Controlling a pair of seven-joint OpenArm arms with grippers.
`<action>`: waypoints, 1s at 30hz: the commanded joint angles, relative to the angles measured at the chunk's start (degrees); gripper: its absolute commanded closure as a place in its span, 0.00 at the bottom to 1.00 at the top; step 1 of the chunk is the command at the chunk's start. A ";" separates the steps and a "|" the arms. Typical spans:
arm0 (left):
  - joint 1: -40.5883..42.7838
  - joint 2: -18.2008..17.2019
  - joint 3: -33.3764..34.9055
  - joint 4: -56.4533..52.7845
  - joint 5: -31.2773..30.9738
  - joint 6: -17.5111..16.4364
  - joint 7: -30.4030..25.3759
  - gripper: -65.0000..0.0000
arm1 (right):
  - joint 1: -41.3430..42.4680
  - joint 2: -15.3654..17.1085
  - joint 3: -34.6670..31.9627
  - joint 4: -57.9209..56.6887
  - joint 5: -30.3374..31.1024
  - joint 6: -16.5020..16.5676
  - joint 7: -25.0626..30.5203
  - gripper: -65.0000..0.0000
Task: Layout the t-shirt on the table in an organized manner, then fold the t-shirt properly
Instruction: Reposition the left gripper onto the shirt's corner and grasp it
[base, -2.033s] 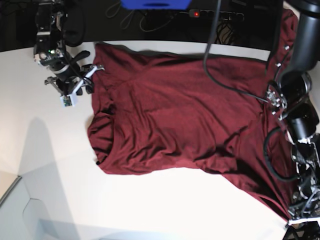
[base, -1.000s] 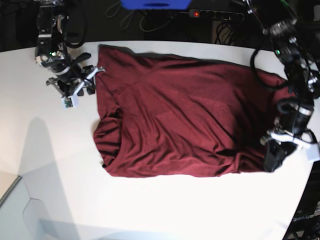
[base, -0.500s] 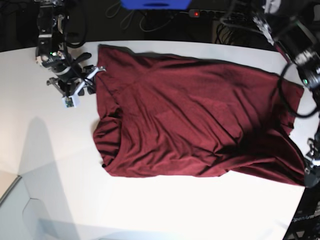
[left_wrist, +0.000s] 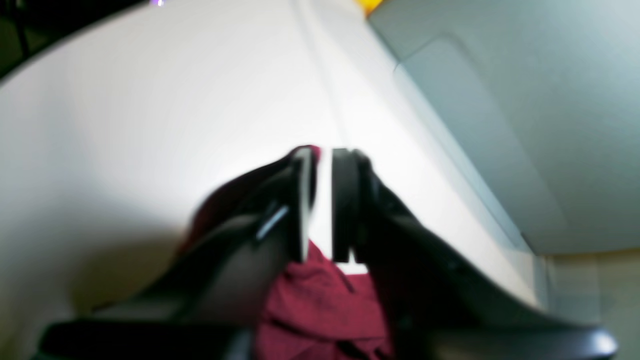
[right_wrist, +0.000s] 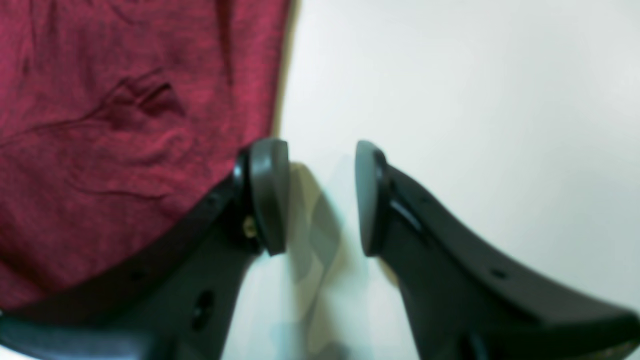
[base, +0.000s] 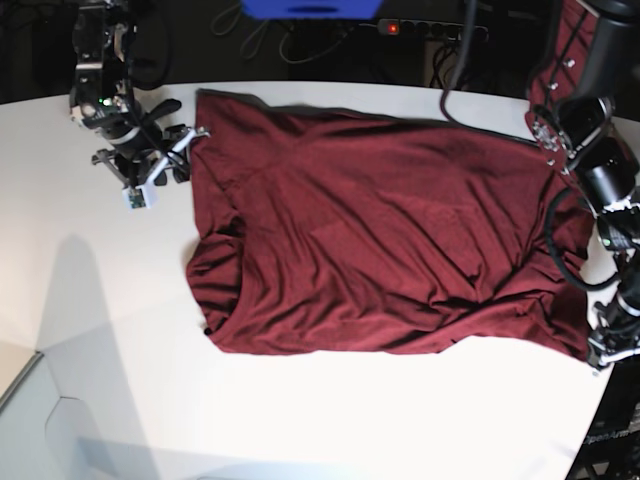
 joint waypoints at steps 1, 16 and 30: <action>-2.24 -1.14 0.00 0.51 -1.07 -0.57 -1.29 0.75 | 0.45 0.55 0.16 1.11 0.30 0.18 0.78 0.66; 23.17 -0.88 -0.44 26.44 -10.56 -0.84 -1.47 0.36 | 0.28 0.29 0.24 5.59 0.30 0.18 0.43 0.65; 43.04 -1.23 -5.19 24.33 -11.09 -1.19 -1.99 0.36 | -1.31 -2.53 7.45 5.50 0.56 0.09 0.61 0.56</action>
